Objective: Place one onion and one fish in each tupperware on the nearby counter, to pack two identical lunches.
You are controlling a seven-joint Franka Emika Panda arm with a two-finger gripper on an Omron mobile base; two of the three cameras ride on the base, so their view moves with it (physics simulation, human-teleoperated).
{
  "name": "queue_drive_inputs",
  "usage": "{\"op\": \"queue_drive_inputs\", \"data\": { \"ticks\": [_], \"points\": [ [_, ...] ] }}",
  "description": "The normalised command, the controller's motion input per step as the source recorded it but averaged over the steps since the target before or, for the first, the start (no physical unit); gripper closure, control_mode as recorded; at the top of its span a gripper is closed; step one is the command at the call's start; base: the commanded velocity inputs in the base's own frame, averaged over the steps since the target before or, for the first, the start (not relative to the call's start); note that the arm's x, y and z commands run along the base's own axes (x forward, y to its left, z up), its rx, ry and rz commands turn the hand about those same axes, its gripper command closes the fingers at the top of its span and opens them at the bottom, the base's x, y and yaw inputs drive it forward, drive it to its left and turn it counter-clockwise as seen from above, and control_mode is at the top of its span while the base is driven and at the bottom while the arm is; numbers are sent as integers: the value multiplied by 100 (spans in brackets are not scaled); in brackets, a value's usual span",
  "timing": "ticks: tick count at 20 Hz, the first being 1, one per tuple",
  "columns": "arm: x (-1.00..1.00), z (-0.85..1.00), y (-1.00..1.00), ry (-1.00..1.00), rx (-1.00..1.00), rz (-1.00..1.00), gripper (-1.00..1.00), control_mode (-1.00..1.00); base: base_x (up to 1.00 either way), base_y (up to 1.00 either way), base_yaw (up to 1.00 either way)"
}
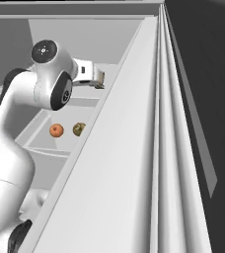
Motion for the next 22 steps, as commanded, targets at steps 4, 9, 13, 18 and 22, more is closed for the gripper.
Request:
{"op": "queue_drive_inputs", "data": {
  "ticks": [4, 9, 13, 18, 22],
  "points": [
    [76, 0, -29, 5, 1, 3, -100, -100, 0, 0, 0],
    [48, 0, -8, 1, 0, 0, -100, -100, 0, 0, 0],
    [57, 0, 0, 2, 0, 0, -100, -100, 0, 0, 0],
    [31, -10, 0, 5, 0, 0, -100, -100, 0, 0, 0],
    [8, -25, -4, 6, 0, 0, -100, -100, 0, 0, 0]
  ]
}}
